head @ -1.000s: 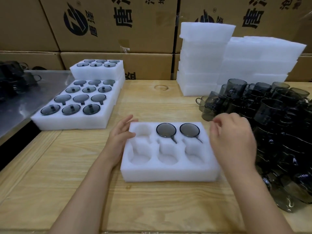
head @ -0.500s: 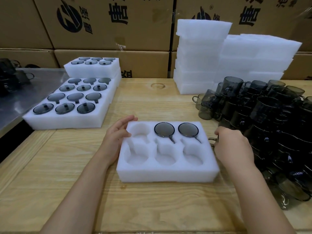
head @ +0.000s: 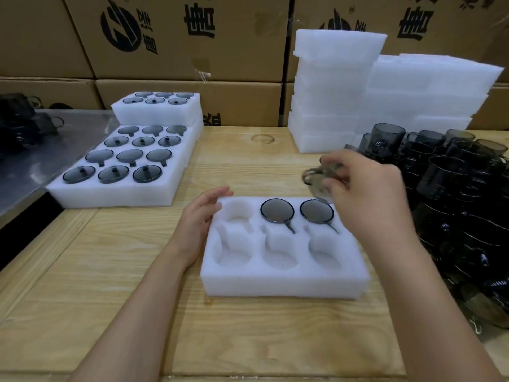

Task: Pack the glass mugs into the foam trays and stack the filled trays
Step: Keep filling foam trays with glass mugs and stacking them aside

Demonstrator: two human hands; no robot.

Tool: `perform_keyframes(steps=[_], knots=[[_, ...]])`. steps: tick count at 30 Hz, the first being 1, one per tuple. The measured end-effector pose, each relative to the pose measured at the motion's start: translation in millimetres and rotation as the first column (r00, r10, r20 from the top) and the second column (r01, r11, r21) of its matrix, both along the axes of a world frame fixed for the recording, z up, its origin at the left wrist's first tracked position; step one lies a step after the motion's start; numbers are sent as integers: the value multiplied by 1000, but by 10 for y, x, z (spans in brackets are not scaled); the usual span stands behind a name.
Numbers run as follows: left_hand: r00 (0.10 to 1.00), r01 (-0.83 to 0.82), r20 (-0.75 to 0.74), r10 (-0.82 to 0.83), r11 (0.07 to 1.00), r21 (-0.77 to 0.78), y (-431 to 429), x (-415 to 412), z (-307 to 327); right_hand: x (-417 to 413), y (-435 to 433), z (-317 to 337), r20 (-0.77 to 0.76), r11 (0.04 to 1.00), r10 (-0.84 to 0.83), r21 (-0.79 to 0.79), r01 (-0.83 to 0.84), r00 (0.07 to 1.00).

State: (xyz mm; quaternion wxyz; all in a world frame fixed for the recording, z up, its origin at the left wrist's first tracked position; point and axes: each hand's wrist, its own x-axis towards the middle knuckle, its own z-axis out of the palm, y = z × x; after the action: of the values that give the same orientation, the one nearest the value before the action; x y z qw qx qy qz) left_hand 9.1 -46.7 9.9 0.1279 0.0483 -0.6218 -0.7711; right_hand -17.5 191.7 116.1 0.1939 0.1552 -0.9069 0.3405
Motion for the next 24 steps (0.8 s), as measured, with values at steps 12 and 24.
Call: perform_keyframes(steps=[12,24], knots=[[988,19,-136,-67,946,-323,52,23,-35,-85,-954,-144,204,844,517,41,-534,832],[981,-145,-173,86,920,-364,95,41,43,-155,-916,-200,266,872,483,-55,-487,834]])
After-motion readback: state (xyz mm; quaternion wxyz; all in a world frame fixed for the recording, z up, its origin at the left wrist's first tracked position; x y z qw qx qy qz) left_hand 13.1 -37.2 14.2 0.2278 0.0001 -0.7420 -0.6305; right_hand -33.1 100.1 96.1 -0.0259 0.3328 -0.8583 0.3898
